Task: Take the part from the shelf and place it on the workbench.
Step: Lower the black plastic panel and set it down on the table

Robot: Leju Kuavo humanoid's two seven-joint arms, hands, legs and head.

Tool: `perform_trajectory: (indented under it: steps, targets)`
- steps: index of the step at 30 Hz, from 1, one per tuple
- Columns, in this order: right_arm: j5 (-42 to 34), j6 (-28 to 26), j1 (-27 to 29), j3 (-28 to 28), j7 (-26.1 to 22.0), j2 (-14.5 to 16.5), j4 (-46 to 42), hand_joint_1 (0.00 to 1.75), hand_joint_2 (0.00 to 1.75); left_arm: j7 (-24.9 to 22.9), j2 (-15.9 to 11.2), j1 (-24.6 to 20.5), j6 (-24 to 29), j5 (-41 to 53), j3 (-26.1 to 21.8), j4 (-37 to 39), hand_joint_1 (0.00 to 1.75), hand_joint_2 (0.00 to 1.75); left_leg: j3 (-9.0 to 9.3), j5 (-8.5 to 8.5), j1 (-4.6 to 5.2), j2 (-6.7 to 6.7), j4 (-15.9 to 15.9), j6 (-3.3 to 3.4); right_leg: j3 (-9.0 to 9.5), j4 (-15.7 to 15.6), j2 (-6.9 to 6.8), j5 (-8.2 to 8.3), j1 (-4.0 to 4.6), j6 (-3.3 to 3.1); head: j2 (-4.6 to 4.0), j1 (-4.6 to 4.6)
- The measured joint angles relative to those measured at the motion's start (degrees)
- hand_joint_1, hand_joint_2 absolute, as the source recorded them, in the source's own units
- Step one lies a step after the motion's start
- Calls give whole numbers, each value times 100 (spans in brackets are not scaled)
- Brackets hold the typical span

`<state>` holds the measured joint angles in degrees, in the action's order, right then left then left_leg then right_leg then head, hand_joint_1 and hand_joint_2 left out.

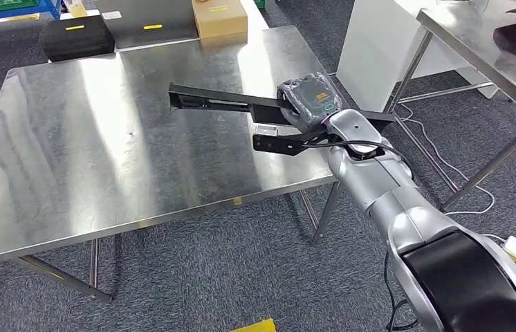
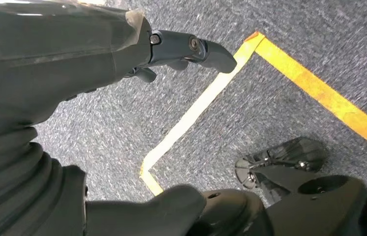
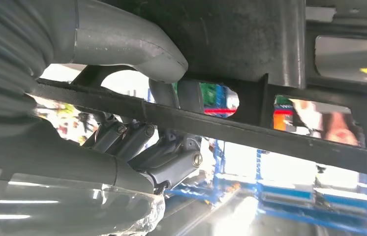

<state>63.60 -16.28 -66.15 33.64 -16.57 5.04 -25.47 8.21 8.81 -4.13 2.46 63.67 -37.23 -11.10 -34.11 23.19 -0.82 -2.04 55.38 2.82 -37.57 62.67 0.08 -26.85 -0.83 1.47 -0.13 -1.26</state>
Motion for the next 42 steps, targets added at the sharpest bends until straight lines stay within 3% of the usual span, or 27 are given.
perform_trajectory:
  steps: [2, 3, 4, 5, 7, 8, 10, 12, 14, 16, 18, 19, 21, 23, 25, 27, 29, 30, 32, 34, 35, 36, 38, 40, 42]
  targets:
    - [-2, -14, 0, 5, -2, -1, 9, 175, 175, -1, 13, -3, -1, 2, -2, 0, 0, 175, 14, -8, 1, -33, -10, 11, -338, 716, -1, -281, -22, 0, 0, 3]
    - [-2, -14, 17, 9, -3, -1, 16, 175, 175, -2, 18, -1, -2, 2, -3, 0, 0, 175, 14, -5, -3, -65, -7, 5, -463, 964, -1, -349, -38, 29, 0, 2]
    - [-2, -14, 35, 14, -4, -2, 23, 175, 175, -2, 22, 2, -3, 2, -4, 0, 0, 175, 13, 0, -12, -105, 2, -7, -496, 1023, -1, -336, -58, 80, 0, 2]
    - [-2, -14, 45, 18, -5, -3, 27, 175, 175, -2, 25, 5, -4, 2, -5, 0, 0, 175, 10, 12, -25, -151, 21, -27, -414, 857, 2, -238, -80, 147, 0, 3]
    - [-3, -15, 39, 21, -5, -12, 31, 175, 175, -1, 27, 8, -5, 2, -7, 0, 0, 175, -15, 62, -55, -239, 104, -109, -46, 141, 101, 35, -137, 274, 0, 5]
    - [-3, -17, 30, 24, -7, -8, 32, 175, 175, -1, 26, 2, -6, 2, -8, 0, 0, 175, -45, 96, -57, -279, 167, -160, 109, -151, 159, 121, -151, 279, 0, 5]
    - [-2, -20, 28, 32, -11, -2, 37, 175, 175, -2, 22, 2, -6, 2, -10, 0, 0, 175, -116, 129, -53, -344, 239, -244, 227, -346, 222, 147, -135, 183, 0, -11]
    - [-3, -24, 32, 43, -12, 11, 42, 175, 175, -2, 19, 15, -6, 3, -14, 0, 0, 175, -154, 127, -69, -377, 254, -293, 228, -340, 141, 158, -112, 57, 0, -28]
    - [-2, -27, 22, 50, -11, 33, 45, 175, 175, -4, 14, 21, -8, 4, -21, 0, 0, 175, -243, 236, -67, -177, 449, -331, 235, -350, 67, 161, -117, -29, 0, -50]
    - [3, -28, 18, 56, -9, 46, 48, 175, 175, -6, 7, 4, -18, 8, -27, 0, 0, 175, -535, 523, -50, 75, 1035, -355, 252, -352, -19, 143, -96, -93, 0, -70]
    - [10, -28, 36, 63, -3, 46, 56, 175, 175, -6, -3, -6, -38, 21, -29, 0, 0, 175, -898, 759, -50, 127, 1683, -358, 261, -351, -124, 122, -56, -134, 0, -72]
    - [13, -27, 47, 68, 1, 47, 60, 175, 175, -6, -7, -2, -46, 31, -30, 0, 0, 175, -983, 752, -47, 129, 1799, -345, 266, -351, -178, 112, -38, -147, 0, -73]
    - [14, -27, 55, 76, 4, 51, 62, 175, 175, -6, -14, 9, -55, 50, -31, 0, 0, 175, -841, 474, -29, 172, 1451, -283, 288, -351, -279, 94, -6, -168, 0, -73]
    - [11, -26, 36, 80, 4, 55, 61, 175, 175, -3, -21, 3, -57, 61, -32, 0, 0, 175, -478, 169, 36, 384, 733, -184, 318, -353, -373, 68, 35, -169, 0, -72]
    - [8, -23, 16, 82, 4, 56, 61, 175, 175, 6, -25, -10, -61, 68, -32, 0, 0, 175, -302, 88, 106, 509, 381, -119, 337, -358, -464, 42, 64, -139, 0, -68]
    - [7, -22, 12, 87, 4, 64, 60, 175, 175, 12, -25, -6, -66, 72, -32, 0, 0, 175, -294, 84, 127, 406, 348, -84, 366, -381, -553, 27, 75, -93, 0, -66]
    - [6, -22, 5, 89, 4, 70, 58, 175, 175, 12, -17, 5, -67, 72, -32, 0, 0, 175, -242, 39, 98, 304, 271, -28, 331, -275, -454, -57, 78, -59, 0, -57]
    - [5, -22, -1, 89, 4, 66, 57, 175, 175, 13, -11, 0, -67, 73, -32, 0, 0, 175, -215, 16, 79, 255, 234, 0, 242, -72, -340, -161, 76, -61, 0, -49]
    - [6, -19, 9, 89, 4, 38, 67, 175, 175, 18, 3, -17, -67, 77, -31, 0, 0, 175, -204, 0, 66, 140, 215, 31, -102, 630, -129, -434, 50, -93, 0, -38]
    - [8, -11, 50, 90, 4, 10, 85, 175, 175, 22, 12, -21, -68, 81, -31, 0, 0, 175, -205, 1, 66, -10, 219, 38, -399, 1151, -68, -555, 31, -69, 0, -28]
    - [9, -8, 65, 91, 5, 2, 93, 175, 175, 24, 14, -14, -69, 84, -31, 0, 0, 175, -205, 4, 66, -88, 226, 36, -413, 1113, -54, -488, 23, -24, 0, -23]
    - [12, -6, 68, 91, 7, -2, 98, 175, 175, 25, 15, -8, -69, 87, -32, 0, 0, 175, -205, 9, 65, -161, 237, 28, -323, 862, -29, -344, 15, 31, 0, -22]
    - [12, -6, 48, 91, 16, -10, 103, 175, 175, 32, 21, -2, -69, 96, -32, 0, 0, 175, -215, 34, 77, -276, 283, -9, -3, 90, 96, -10, -14, 113, 0, -22]
    - [-4, -13, 33, 91, 29, -3, 105, 175, 175, 62, 28, 3, -69, 101, -32, 0, 0, 175, -245, 64, 87, -348, 324, -65, 193, -332, 178, 135, -26, 82, 0, -26]
    - [-17, -21, 28, 91, 37, 26, 106, 175, 175, 91, 29, 17, -68, 101, -32, 0, 0, 175, -268, 75, 68, -388, 330, -123, 229, -371, 148, 144, -12, -5, 0, -26]
